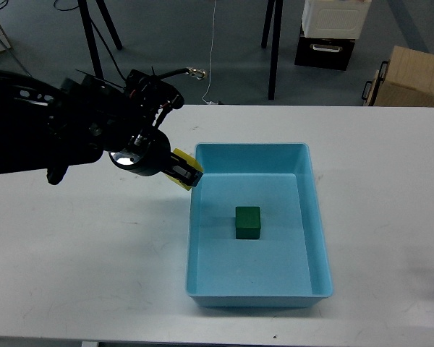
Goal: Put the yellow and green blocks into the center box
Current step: 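Lift the yellow cube and carry it over the green cube in the bin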
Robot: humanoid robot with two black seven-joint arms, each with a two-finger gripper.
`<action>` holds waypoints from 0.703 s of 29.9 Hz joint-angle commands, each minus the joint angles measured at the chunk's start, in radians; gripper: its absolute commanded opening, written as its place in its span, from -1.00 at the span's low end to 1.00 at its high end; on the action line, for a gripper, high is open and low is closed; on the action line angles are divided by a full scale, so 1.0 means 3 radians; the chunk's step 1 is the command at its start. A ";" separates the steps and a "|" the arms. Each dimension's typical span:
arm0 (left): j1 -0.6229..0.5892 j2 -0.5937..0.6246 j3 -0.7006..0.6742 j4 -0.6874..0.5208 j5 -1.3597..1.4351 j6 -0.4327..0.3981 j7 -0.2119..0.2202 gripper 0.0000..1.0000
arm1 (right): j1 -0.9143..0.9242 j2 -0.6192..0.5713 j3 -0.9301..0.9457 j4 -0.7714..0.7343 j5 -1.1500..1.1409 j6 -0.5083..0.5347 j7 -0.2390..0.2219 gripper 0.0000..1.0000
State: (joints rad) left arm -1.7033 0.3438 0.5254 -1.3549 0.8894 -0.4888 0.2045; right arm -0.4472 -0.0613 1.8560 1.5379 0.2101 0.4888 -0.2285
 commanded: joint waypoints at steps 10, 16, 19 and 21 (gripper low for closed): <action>-0.0024 -0.0849 0.0023 0.0226 -0.0214 0.0000 -0.0001 -0.92 | -0.0003 0.0000 0.0000 -0.0079 0.0000 0.0000 0.0000 1.00; 0.0094 -0.1146 0.0074 0.0466 -0.0214 0.0000 -0.0027 -0.62 | -0.0008 0.0000 0.0006 -0.0085 0.0000 0.0000 0.0000 1.00; 0.0155 -0.1146 0.0074 0.0619 -0.0214 0.0000 -0.0068 -0.35 | -0.0008 -0.0016 0.0006 -0.0125 0.0000 0.0000 0.0000 1.00; 0.0232 -0.1146 0.0079 0.0737 -0.0214 0.0000 -0.0083 -0.30 | -0.0008 -0.0016 0.0006 -0.0136 0.0000 0.0000 0.0000 1.00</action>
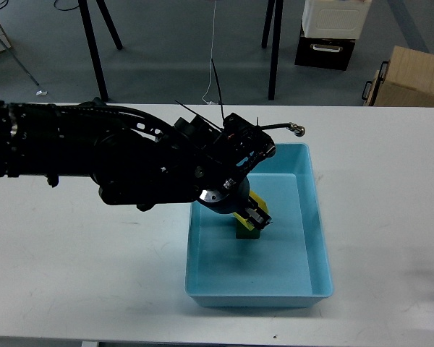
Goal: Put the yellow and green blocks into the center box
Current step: 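Lift the yellow cube and carry it over the green cube in the bin, then set the yellow cube on top of the green cube and open the left gripper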
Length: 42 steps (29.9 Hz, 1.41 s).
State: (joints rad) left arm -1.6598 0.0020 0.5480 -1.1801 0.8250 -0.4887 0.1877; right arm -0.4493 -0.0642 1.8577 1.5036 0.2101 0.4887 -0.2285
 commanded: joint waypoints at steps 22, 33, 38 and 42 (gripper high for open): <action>0.0184 -0.0007 -0.0037 0.0319 -0.0015 0.0000 -0.0416 0.58 | 0.0005 -0.0057 0.0010 -0.0159 0.0000 0.0000 -0.0005 1.00; 0.0235 0.0478 -0.1558 0.0446 -0.0178 0.0000 -0.0426 0.72 | 0.0020 -0.0128 0.0138 -0.0159 0.0000 0.0000 0.0000 1.00; 0.0695 0.0607 -0.2969 0.0676 -0.0194 0.0000 -0.0437 0.89 | 0.0066 -0.0149 0.0133 -0.0159 0.0000 0.0000 0.0005 1.00; 0.1048 0.0632 -0.4007 0.0656 -0.0204 0.0000 -0.0452 0.90 | 0.0076 -0.0149 0.0133 -0.0159 0.0000 0.0000 0.0005 1.00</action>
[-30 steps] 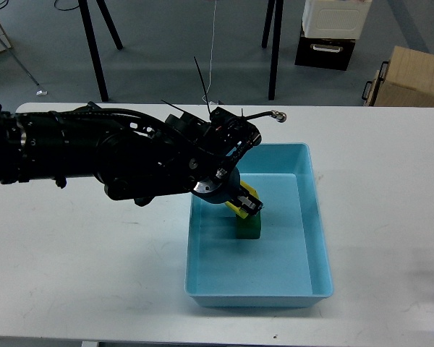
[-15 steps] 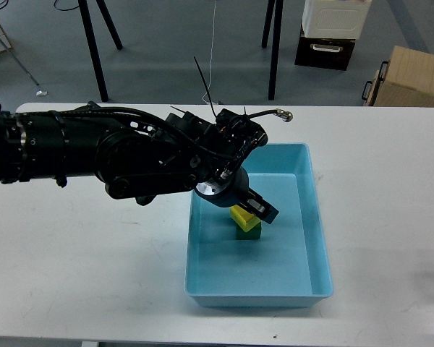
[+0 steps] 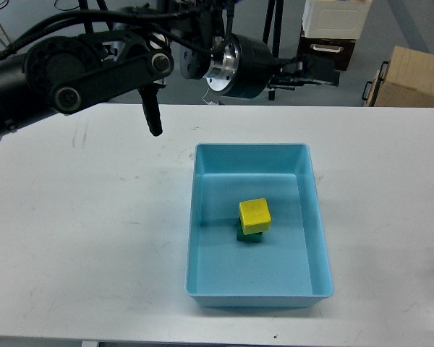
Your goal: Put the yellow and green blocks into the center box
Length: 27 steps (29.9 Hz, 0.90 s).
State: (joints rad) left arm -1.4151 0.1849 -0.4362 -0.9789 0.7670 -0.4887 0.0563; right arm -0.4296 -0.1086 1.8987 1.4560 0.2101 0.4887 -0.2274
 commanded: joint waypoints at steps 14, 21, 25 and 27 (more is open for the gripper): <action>0.3052 -0.0396 -0.3781 -0.1491 -0.0429 0.0000 0.0007 0.90 | 0.0108 -0.0011 -0.0326 0.0101 0.0000 0.0000 -0.0004 1.00; 0.4353 -0.0616 -0.3946 -0.1957 -0.0996 0.0000 0.0057 0.98 | -0.0061 0.0020 -0.0448 0.0305 -0.0015 0.0000 0.0001 1.00; 0.4803 -0.0616 -0.3946 -0.1973 -0.1711 0.0000 0.0063 1.00 | -0.0245 0.0035 -0.0520 0.0541 -0.0097 0.0000 0.0006 1.00; 0.4997 -0.0616 -0.3935 -0.1978 -0.2090 0.0000 0.0037 1.00 | -0.0301 0.0040 -0.0510 0.0597 -0.0112 0.0000 0.0006 1.00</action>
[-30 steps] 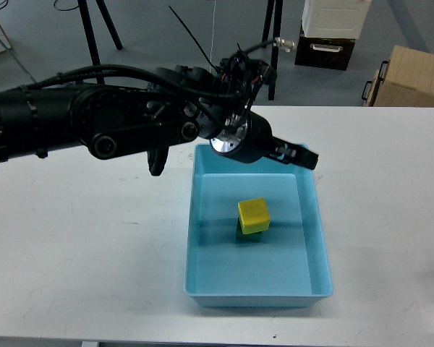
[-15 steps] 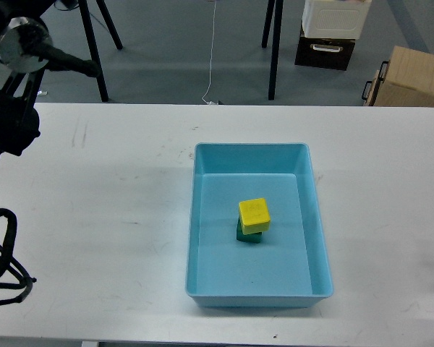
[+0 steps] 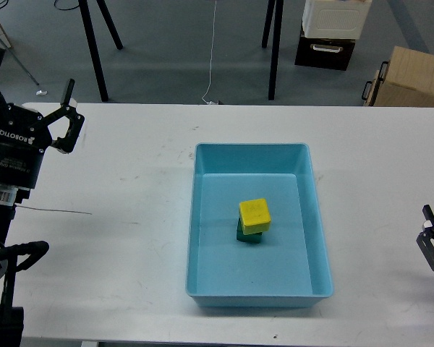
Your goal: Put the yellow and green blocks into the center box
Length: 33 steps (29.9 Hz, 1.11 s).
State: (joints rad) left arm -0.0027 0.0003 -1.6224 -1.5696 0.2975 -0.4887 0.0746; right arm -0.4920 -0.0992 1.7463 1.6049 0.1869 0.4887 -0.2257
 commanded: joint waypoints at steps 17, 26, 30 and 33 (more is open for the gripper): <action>0.1742 -0.0001 0.0606 -0.0377 -0.1171 0.0000 -0.0346 1.00 | -0.0252 0.0095 0.0003 0.0121 -0.0030 0.0000 0.0082 1.00; 0.1911 -0.0001 0.0883 -0.0382 -0.1171 0.0000 -0.0387 1.00 | -0.0344 0.0075 0.0085 0.0239 -0.0030 0.0000 0.0118 1.00; 0.1911 -0.0001 0.0924 -0.0377 -0.1171 0.0000 -0.0387 1.00 | -0.0339 0.0075 0.0085 0.0249 -0.0030 0.0000 0.0118 1.00; 0.1911 -0.0001 0.0924 -0.0377 -0.1171 0.0000 -0.0387 1.00 | -0.0344 0.0075 0.0105 0.0249 -0.0030 0.0000 0.0118 1.00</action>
State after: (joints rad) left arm 0.5706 0.0000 -1.3463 -1.6834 -0.0541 -0.4887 -0.0415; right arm -0.5941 -0.0769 1.7723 1.6790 0.1780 0.4887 -0.1905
